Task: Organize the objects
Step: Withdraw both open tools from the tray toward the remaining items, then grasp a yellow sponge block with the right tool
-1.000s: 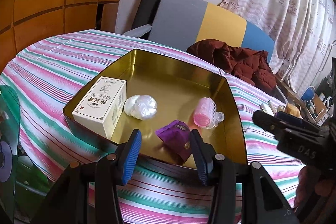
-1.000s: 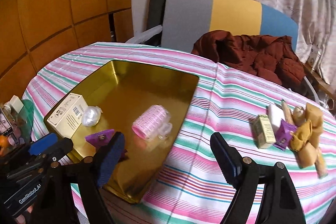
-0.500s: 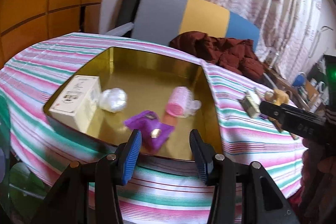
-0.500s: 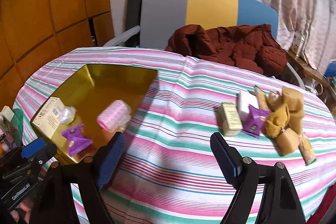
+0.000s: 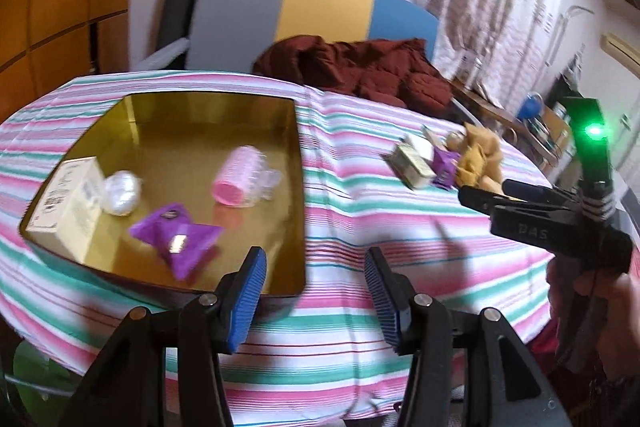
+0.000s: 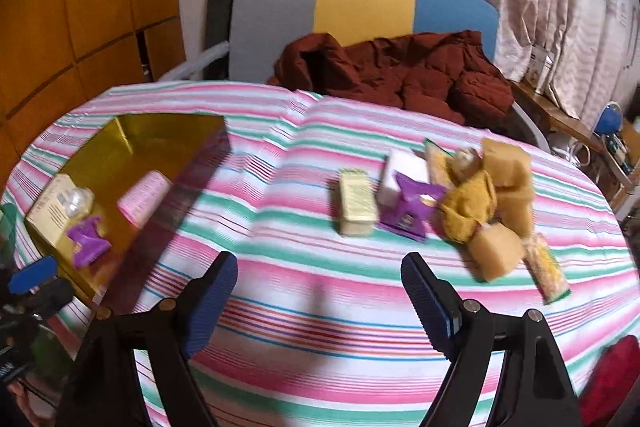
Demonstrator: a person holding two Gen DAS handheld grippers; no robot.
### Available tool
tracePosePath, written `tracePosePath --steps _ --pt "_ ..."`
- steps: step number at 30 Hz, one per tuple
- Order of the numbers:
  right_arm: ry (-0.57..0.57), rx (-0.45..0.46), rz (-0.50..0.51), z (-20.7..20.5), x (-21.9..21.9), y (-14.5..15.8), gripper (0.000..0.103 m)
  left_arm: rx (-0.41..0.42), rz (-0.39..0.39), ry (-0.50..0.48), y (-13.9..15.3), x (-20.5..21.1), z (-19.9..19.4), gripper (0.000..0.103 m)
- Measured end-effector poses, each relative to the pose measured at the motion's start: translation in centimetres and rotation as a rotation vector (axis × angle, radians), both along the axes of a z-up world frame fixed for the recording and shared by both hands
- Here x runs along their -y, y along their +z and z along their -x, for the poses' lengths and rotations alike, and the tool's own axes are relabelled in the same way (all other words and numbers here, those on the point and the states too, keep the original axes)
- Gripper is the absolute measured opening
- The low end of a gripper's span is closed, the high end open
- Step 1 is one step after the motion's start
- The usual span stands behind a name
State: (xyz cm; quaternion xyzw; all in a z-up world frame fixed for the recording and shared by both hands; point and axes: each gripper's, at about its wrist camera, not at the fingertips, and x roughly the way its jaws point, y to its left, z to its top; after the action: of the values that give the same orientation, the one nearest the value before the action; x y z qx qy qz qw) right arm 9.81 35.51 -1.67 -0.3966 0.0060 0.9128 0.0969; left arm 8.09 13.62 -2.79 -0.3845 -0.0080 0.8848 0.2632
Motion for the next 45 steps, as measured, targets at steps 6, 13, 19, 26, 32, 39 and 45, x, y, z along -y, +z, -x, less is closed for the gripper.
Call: tracePosePath --steps 6,13,19,26,32,39,45 --pt "-0.071 0.067 -0.022 -1.4 -5.0 -1.8 0.085 -0.002 0.041 -0.093 -0.2 -3.4 -1.0 0.052" --pt "-0.165 0.05 -0.039 -2.0 -11.8 -2.7 0.095 0.036 0.056 -0.164 -0.9 -5.8 -2.0 0.052" --pt "-0.212 0.055 -0.041 -1.0 -17.0 -4.5 0.097 0.078 0.074 -0.194 -1.8 -7.0 -2.5 0.052" --pt "-0.182 0.042 0.003 0.9 -19.7 -6.0 0.097 0.098 0.108 -0.191 -2.5 -8.3 -2.2 0.052" --pt "-0.129 0.001 0.051 1.8 -19.7 -6.9 0.094 0.101 0.169 -0.179 -2.8 -10.2 -1.5 0.052" --pt "-0.149 -0.008 0.108 2.3 -19.9 -7.6 0.067 0.066 0.241 -0.149 -2.6 -12.8 -0.2 0.052" --pt "-0.182 -0.025 0.097 1.8 -19.3 -7.8 0.065 0.024 0.297 -0.104 -2.3 -14.5 0.7 0.052"
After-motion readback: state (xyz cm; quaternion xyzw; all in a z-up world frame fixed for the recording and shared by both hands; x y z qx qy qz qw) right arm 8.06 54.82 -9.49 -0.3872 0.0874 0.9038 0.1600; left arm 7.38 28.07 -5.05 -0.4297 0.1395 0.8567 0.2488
